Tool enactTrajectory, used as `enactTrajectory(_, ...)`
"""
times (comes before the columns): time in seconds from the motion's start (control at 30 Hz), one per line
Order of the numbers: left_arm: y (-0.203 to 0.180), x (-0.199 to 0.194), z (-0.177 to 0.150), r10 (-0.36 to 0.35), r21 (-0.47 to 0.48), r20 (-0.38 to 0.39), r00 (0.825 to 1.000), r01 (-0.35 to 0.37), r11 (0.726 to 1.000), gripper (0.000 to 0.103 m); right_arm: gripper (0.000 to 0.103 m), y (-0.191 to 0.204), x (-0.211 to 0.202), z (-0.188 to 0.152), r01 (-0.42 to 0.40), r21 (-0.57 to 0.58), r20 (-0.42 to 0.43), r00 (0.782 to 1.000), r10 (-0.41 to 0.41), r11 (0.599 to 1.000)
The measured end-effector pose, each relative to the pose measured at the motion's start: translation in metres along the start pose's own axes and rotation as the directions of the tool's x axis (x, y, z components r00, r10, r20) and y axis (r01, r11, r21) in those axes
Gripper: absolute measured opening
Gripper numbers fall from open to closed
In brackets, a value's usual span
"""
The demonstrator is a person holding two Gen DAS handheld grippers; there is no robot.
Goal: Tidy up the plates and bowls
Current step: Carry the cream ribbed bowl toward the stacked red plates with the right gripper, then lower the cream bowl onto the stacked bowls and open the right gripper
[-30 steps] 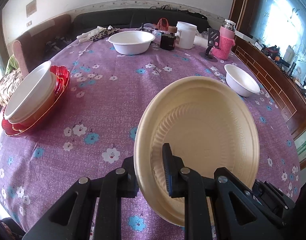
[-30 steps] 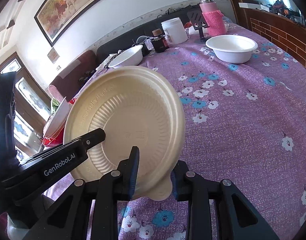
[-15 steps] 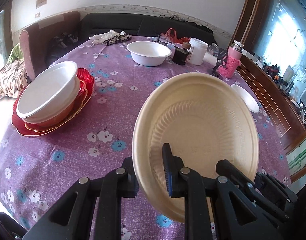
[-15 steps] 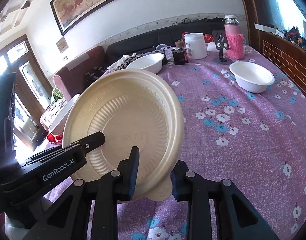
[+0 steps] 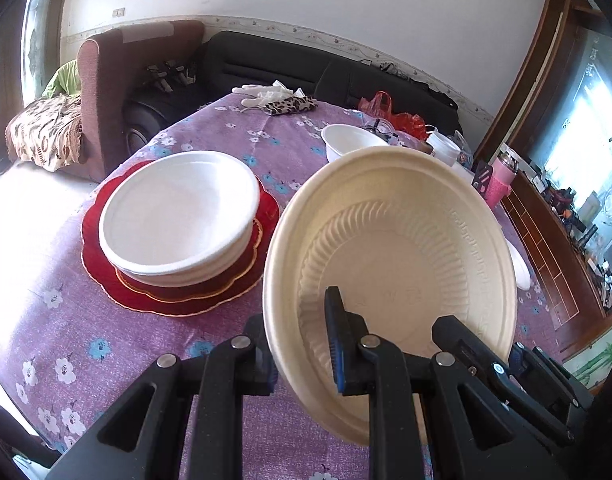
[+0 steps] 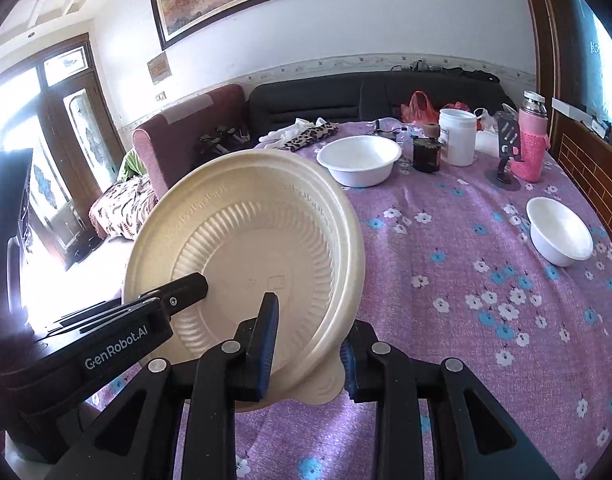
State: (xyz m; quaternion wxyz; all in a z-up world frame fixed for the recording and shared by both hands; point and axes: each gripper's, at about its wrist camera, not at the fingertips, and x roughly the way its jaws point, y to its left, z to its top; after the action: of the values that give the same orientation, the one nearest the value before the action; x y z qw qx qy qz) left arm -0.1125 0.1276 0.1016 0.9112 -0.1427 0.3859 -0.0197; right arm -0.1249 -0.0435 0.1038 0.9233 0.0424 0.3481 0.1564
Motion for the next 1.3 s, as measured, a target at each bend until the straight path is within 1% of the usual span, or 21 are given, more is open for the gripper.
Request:
enactTrajectory(0.2,0.029,-0.007,0.015,0.021,-0.064,0.038,0.999,-0.018,0.998,0.019,0.03,0.023,0.017,0.01,-0.047,-0.029,-0.021,0.999,0.046,0.998)
enactTrajectory(0.33,0.05,-0.013,0.023,0.051,-0.104,0.068,0.996,-0.044,0.994,0.019,0.031,0.038,0.033,0.014,-0.094,-0.049,-0.037,0.995,0.092,0.994)
enactTrajectory(0.4,0.06,-0.017,0.026,0.057,-0.132,0.083,0.995,-0.046,0.99,0.019,0.031,0.046,0.039,0.017,-0.121,-0.057,-0.037,0.992,0.119,0.991)
enactTrajectory(0.53,0.072,-0.033,0.03,0.109,-0.146,0.127,0.986,-0.09,0.985,0.019,0.031,0.06,0.051,0.025,-0.17,-0.077,-0.043,0.985,0.167,0.983)
enactTrajectory(0.7,0.087,-0.042,0.034,0.167,-0.162,0.155,0.974,-0.141,0.977,0.019,0.031,0.082,0.055,0.034,-0.218,-0.126,-0.038,0.976,0.215,0.968)
enactTrajectory(0.87,0.104,-0.03,0.051,0.202,-0.169,0.151,0.968,-0.176,0.97,0.019,0.031,0.104,0.072,0.053,-0.216,-0.185,-0.059,0.976,0.209,0.959)
enactTrajectory(0.93,0.108,-0.025,0.06,0.221,-0.164,0.155,0.963,-0.195,0.967,0.019,0.031,0.11,0.085,0.064,-0.222,-0.188,-0.073,0.975,0.212,0.957)
enactTrajectory(1.03,0.116,-0.013,0.07,0.231,-0.171,0.145,0.962,-0.206,0.964,0.019,0.031,0.116,0.105,0.074,-0.222,-0.186,-0.103,0.973,0.206,0.957)
enactTrajectory(1.13,0.123,0.002,0.072,0.231,-0.179,0.114,0.966,-0.209,0.961,0.019,0.031,0.118,0.128,0.078,-0.228,-0.172,-0.151,0.968,0.203,0.958)
enactTrajectory(1.3,0.131,0.024,0.072,0.244,-0.182,0.072,0.967,-0.228,0.956,0.019,0.031,0.115,0.159,0.075,-0.227,-0.145,-0.213,0.958,0.194,0.963)
